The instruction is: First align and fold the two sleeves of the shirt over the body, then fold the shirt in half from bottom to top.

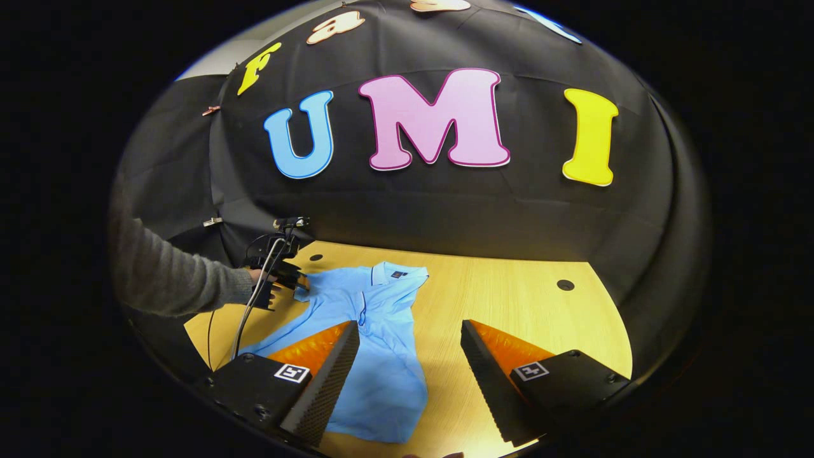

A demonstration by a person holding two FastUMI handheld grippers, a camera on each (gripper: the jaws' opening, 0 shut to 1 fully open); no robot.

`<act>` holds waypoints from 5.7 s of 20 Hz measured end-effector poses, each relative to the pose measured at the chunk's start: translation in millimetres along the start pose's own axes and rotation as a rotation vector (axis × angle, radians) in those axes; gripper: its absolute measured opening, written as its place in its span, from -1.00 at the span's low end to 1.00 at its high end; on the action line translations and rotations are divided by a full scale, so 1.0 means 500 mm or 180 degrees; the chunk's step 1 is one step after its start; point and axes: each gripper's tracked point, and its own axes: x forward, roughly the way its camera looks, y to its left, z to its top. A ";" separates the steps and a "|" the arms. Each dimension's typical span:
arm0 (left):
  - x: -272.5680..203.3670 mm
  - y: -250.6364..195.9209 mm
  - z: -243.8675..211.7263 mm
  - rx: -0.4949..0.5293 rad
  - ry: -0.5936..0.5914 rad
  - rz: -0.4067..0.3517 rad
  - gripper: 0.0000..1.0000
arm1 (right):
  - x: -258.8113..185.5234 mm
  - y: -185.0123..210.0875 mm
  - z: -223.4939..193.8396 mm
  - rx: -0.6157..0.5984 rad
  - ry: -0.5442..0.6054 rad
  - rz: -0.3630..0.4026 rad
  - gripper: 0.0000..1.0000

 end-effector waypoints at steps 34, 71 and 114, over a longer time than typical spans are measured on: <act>-0.186 -0.384 -0.010 0.0695 -0.0399 -0.1548 -0.89 | -0.005 -0.020 -0.028 0.0148 0.0083 -0.0107 0.99; -0.372 -0.292 -0.209 0.1553 -0.0688 -0.1200 0.70 | -0.050 -0.006 -0.249 0.0265 0.0919 -0.0375 1.00; -0.481 -0.050 -0.364 0.0726 -0.0161 -0.1022 -0.87 | 0.028 0.053 -0.301 0.0574 0.1201 -0.0281 -0.87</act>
